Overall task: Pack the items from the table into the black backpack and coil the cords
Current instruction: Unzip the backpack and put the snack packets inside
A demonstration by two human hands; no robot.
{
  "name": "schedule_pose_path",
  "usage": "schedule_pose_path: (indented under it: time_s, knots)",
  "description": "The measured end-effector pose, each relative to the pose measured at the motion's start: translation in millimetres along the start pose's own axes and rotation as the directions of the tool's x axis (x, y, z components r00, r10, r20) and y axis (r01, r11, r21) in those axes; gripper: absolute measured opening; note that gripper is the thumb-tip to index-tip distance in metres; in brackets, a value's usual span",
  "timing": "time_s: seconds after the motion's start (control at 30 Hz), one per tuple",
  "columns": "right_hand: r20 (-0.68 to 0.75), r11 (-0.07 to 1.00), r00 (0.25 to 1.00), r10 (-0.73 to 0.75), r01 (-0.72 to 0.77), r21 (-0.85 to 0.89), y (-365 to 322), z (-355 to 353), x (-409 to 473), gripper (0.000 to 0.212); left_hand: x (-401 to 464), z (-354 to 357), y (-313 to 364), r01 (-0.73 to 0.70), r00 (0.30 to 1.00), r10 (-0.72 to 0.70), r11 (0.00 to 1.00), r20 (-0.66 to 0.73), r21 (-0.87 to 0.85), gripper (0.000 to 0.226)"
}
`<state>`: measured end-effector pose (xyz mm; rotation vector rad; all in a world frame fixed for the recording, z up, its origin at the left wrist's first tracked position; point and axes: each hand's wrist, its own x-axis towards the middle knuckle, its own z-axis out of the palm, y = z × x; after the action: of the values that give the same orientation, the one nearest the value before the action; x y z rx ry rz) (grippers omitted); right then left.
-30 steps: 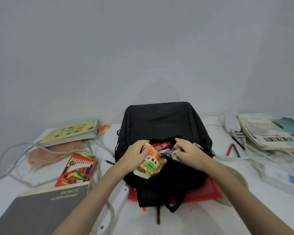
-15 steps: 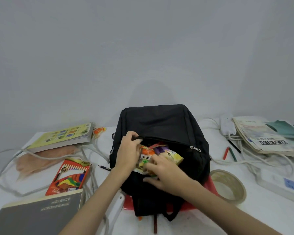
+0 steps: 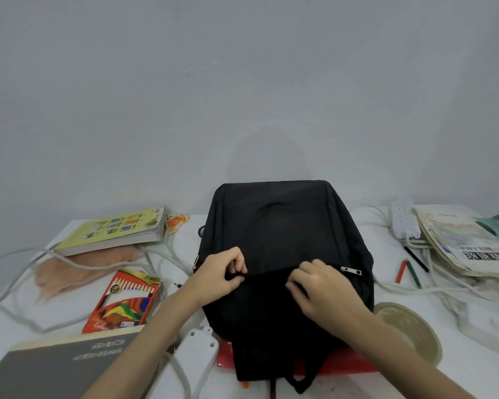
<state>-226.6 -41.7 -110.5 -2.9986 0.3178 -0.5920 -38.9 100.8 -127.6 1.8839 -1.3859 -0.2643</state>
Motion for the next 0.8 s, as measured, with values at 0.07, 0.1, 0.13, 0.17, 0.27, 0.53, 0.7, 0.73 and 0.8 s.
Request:
schedule_pose_path:
  time_s: [0.07,0.1,0.13,0.17,0.27,0.53,0.7,0.73,0.8]
  knots:
    - [0.06,0.979,0.989,0.133,-0.122,-0.161,3,0,2,0.035,3,2,-2,0.068,0.991,-0.071,0.997,0.11,0.031,0.039]
    - [0.167,0.972,0.971,0.169,-0.137,-0.191,4,4,5,0.035,6,2,-3,0.088,0.985,-0.092,0.995,0.145,0.039,0.037]
    - [0.25,0.969,0.952,0.177,-0.124,-0.215,9,8,8,0.034,10,0,-3,0.101,0.979,-0.106,0.994,0.172,0.039,0.034]
    - [0.323,0.969,0.93,0.172,-0.1,-0.228,12,13,10,0.035,14,-2,-3,0.116,0.972,-0.12,0.993,0.201,0.031,0.031]
    - [0.403,0.971,0.904,0.139,-0.045,-0.234,5,15,16,0.041,22,-12,-3,0.183,0.948,-0.161,0.981,0.274,-0.057,0.023]
    - [-0.095,0.985,0.995,0.032,-0.015,0.173,0,-15,63,0.024,55,-68,-8,0.244,0.923,-0.35,0.852,-0.157,-0.464,0.007]
    - [0.074,0.991,0.997,-0.017,0.007,0.131,6,20,126,0.06,91,-94,-60,0.454,0.857,-0.323,0.843,-0.402,0.289,0.027]
    - [0.186,0.996,0.982,0.024,-0.039,0.077,6,33,132,0.067,94,-92,-73,0.497,0.864,-0.354,0.714,-0.358,0.493,0.039]
    - [0.274,0.998,0.959,0.07,-0.066,-0.024,5,57,133,0.076,98,-86,-95,0.509,0.832,-0.487,0.477,-0.267,0.717,0.054]
